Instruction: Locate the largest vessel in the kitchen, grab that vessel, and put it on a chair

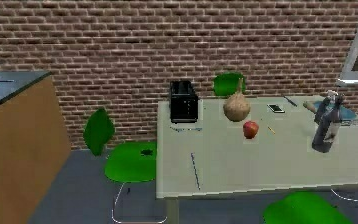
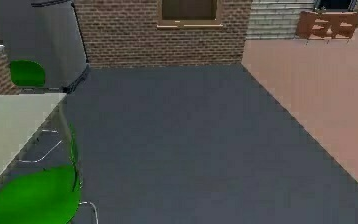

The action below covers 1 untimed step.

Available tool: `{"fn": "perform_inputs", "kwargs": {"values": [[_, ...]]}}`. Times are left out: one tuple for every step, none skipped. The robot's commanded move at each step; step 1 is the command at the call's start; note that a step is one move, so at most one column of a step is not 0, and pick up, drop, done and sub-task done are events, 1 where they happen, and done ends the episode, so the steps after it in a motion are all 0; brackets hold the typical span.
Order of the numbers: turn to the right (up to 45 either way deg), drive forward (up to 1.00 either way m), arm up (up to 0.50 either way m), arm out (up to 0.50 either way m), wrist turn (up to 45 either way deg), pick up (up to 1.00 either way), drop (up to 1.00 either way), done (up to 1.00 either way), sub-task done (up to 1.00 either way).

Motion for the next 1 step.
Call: {"fn": "perform_inputs", "kwargs": {"values": [[0.0,0.4,0.0,0.0,0.0,0.0,0.0,0.0,0.0]]}}
